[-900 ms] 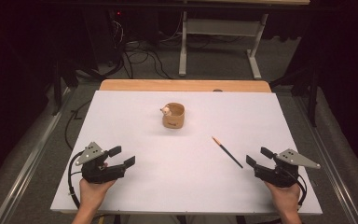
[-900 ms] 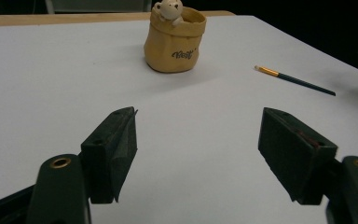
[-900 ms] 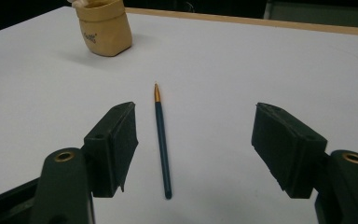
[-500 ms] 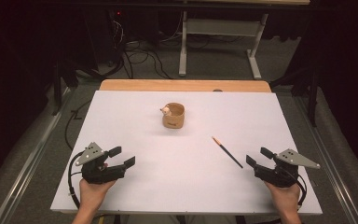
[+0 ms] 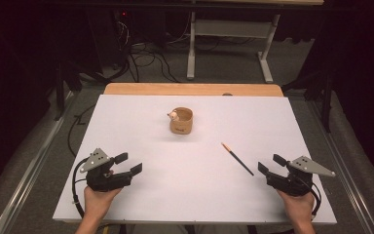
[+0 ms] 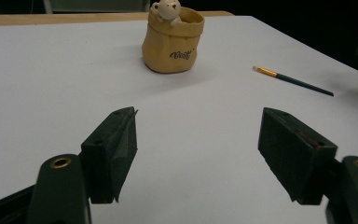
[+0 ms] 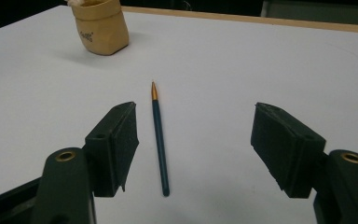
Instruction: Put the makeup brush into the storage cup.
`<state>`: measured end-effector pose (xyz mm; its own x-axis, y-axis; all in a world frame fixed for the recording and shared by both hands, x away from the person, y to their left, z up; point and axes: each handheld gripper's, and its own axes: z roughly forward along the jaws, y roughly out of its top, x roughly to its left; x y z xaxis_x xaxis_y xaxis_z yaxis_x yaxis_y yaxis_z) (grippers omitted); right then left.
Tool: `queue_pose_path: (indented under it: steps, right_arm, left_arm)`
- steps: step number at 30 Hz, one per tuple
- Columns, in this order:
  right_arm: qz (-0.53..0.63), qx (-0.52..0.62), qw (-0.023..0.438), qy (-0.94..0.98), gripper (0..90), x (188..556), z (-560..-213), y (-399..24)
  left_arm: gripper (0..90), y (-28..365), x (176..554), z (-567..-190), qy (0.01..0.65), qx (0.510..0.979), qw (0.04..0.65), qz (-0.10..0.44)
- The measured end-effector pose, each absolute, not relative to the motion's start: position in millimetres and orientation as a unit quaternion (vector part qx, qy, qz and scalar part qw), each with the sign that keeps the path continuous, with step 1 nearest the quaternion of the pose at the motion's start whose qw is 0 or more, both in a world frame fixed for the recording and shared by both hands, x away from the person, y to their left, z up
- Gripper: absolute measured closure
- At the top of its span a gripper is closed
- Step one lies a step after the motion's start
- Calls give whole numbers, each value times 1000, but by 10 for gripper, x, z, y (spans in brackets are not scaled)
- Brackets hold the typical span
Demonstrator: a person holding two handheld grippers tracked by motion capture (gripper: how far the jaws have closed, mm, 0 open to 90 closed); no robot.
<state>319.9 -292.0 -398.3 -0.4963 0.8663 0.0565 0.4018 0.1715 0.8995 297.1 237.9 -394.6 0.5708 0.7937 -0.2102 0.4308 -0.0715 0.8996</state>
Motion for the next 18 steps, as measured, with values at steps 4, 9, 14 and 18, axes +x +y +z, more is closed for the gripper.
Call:
queue_pose_path:
  steps: [4, 9, 14, 18]
  right_arm:
    - [471, 437, 244, 726, 337, 3209, -3987, -2910]
    - [477, 436, 244, 723, 338, 3228, -3966, -2915]
    - [477, 431, 244, 726, 338, 3259, -3955, -2867]
    - [478, 427, 245, 728, 339, 3273, -3934, -2833]
  left_arm:
    - [285, 2376, 2976, -3948, 431, 712, 527, 171]
    - [286, 2357, 2989, -3966, 430, 717, 523, 169]
    - [286, 2353, 2991, -3959, 429, 716, 524, 169]
    - [287, 2344, 2991, -3964, 428, 719, 521, 169]
